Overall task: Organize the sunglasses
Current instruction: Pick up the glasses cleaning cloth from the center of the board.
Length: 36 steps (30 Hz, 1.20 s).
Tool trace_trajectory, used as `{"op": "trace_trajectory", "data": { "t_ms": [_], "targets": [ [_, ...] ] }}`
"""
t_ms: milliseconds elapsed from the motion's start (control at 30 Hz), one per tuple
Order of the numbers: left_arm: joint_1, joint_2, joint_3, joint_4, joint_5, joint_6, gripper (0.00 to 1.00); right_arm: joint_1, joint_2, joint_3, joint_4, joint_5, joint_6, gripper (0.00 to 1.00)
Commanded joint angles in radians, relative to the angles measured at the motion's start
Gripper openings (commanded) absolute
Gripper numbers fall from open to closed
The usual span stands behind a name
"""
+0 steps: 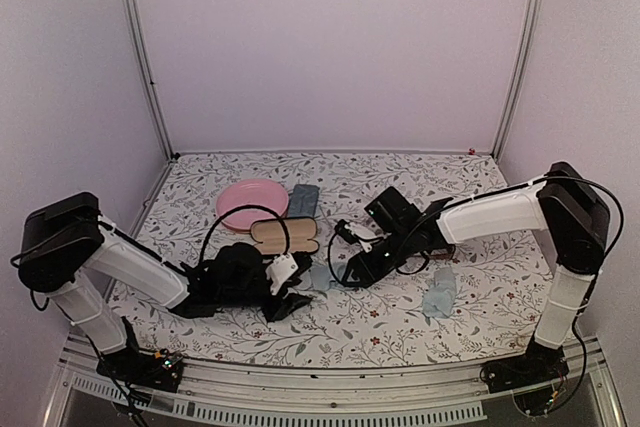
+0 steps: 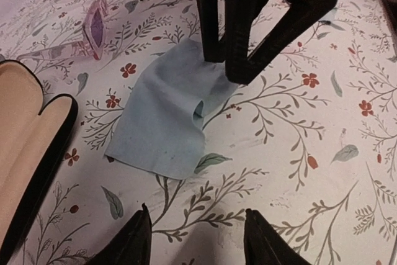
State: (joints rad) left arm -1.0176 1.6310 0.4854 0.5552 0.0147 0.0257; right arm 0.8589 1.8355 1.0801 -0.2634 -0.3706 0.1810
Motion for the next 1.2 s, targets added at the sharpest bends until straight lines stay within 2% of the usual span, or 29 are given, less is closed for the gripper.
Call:
{"op": "trace_trajectory", "data": {
  "t_ms": [0, 533, 767, 1167],
  "targets": [
    [0.030, -0.037, -0.022, 0.019, 0.022, -0.017, 0.52, 0.010, 0.040, 0.044, -0.022, 0.039, -0.036, 0.41],
    [0.062, -0.042, -0.032, 0.045, 0.061, -0.034, 0.53, 0.067, 0.090, 0.058, -0.067, 0.160, -0.072, 0.35],
    [0.062, -0.019, -0.011, 0.046, 0.085, -0.028, 0.53, 0.086, 0.082, 0.048, -0.069, 0.232, -0.071, 0.22],
    [0.063, 0.084, 0.083, 0.014, 0.159, 0.018, 0.48, 0.085, 0.031, 0.013, -0.030, 0.227, -0.066, 0.02]
  ]
}}
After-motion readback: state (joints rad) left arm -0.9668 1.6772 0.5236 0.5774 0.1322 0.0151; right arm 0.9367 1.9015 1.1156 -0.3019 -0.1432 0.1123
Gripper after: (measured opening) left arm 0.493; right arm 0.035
